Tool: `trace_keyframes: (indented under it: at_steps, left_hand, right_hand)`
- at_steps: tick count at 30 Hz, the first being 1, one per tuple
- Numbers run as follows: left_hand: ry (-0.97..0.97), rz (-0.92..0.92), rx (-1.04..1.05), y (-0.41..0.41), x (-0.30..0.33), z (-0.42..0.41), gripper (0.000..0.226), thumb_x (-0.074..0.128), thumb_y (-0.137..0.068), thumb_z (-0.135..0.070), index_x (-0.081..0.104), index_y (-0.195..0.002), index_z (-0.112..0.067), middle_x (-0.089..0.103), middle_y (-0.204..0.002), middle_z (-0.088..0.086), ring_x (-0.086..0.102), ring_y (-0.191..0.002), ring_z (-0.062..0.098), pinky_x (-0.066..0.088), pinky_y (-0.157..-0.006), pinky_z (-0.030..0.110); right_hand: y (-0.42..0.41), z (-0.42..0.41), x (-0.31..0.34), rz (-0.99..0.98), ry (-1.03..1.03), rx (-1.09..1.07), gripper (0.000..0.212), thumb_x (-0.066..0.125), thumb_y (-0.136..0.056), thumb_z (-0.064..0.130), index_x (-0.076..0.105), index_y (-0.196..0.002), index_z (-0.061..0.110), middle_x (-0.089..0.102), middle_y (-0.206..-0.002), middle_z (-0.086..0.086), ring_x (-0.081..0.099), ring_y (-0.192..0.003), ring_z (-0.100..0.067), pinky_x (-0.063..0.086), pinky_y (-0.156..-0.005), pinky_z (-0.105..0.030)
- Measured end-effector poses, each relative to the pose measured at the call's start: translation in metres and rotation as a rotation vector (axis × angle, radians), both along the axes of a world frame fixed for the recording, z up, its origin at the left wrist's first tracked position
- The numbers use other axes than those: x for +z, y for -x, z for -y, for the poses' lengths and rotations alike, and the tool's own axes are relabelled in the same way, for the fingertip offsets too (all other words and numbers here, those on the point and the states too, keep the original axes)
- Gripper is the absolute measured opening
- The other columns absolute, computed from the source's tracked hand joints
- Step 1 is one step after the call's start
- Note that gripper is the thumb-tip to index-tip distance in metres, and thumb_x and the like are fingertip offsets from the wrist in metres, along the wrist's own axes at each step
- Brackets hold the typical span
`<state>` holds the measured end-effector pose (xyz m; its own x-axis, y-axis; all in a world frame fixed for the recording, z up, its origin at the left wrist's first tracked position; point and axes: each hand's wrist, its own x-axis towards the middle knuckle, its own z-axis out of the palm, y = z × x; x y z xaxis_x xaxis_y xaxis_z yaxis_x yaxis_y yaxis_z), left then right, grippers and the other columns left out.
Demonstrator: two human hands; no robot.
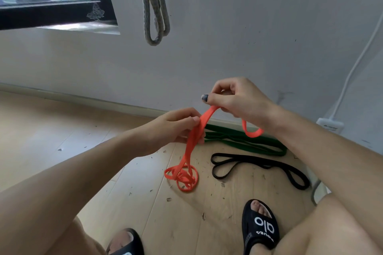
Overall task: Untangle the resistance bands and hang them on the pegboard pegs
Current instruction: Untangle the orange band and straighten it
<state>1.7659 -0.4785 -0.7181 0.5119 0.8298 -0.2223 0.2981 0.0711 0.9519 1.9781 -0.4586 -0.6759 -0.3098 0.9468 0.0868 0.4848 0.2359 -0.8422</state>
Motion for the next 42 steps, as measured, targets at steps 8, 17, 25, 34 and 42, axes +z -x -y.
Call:
trace_keyframes:
  at_steps: [8, 17, 25, 34, 42]
  left_hand:
    - [-0.157, -0.131, 0.028, 0.003, 0.006, -0.001, 0.019, 0.056, -0.104, -0.024, 0.066, -0.107, -0.009, 0.071, -0.092, 0.012, 0.070, -0.079, 0.017, 0.060, -0.079, 0.029]
    - [-0.271, -0.181, -0.029, 0.000, 0.009, 0.001, 0.011, 0.053, -0.104, -0.008, 0.059, -0.102, -0.017, 0.067, -0.099, 0.012, 0.071, -0.082, 0.028, 0.062, -0.080, 0.046]
    - [-0.163, -0.089, -0.061, 0.002, 0.008, 0.003, 0.025, 0.059, -0.096, -0.036, 0.069, -0.109, -0.017, 0.073, -0.108, 0.008, 0.072, -0.103, 0.022, 0.058, -0.098, 0.039]
    - [-0.564, -0.233, 0.159, -0.015, -0.004, 0.009, 0.008, 0.073, -0.091, -0.015, 0.066, -0.088, -0.013, 0.074, -0.084, 0.000, 0.074, -0.081, 0.012, 0.063, -0.081, 0.035]
    - [-0.430, -0.288, -0.008, -0.002, -0.007, 0.005, 0.031, 0.066, -0.091, -0.034, 0.066, -0.081, -0.005, 0.061, -0.077, 0.018, 0.060, -0.068, 0.028, 0.054, -0.077, 0.056]
  right_hand:
    - [-0.014, 0.006, 0.005, 0.206, 0.191, 0.132, 0.012, 0.074, -0.090, 0.025, 0.077, -0.081, 0.017, 0.049, -0.057, 0.009, 0.039, -0.047, -0.003, 0.031, -0.047, -0.020]
    - [-0.013, 0.011, 0.007, 0.135, 0.209, 0.154, 0.017, 0.070, -0.094, 0.021, 0.076, -0.081, 0.013, 0.045, -0.058, 0.004, 0.033, -0.050, -0.011, 0.026, -0.047, -0.025]
    - [-0.012, 0.015, 0.007, 0.146, 0.187, 0.151, 0.021, 0.069, -0.096, 0.026, 0.076, -0.080, 0.016, 0.044, -0.057, 0.006, 0.035, -0.049, -0.008, 0.029, -0.046, -0.023]
    - [-0.005, 0.013, 0.008, 0.045, 0.197, 0.132, 0.020, 0.067, -0.097, 0.022, 0.075, -0.085, 0.009, 0.041, -0.058, 0.005, 0.031, -0.049, -0.009, 0.028, -0.048, -0.024]
    - [-0.003, 0.015, 0.011, -0.002, 0.189, 0.136, 0.020, 0.070, -0.095, 0.024, 0.076, -0.088, 0.007, 0.040, -0.059, 0.002, 0.028, -0.050, -0.011, 0.025, -0.046, -0.024]
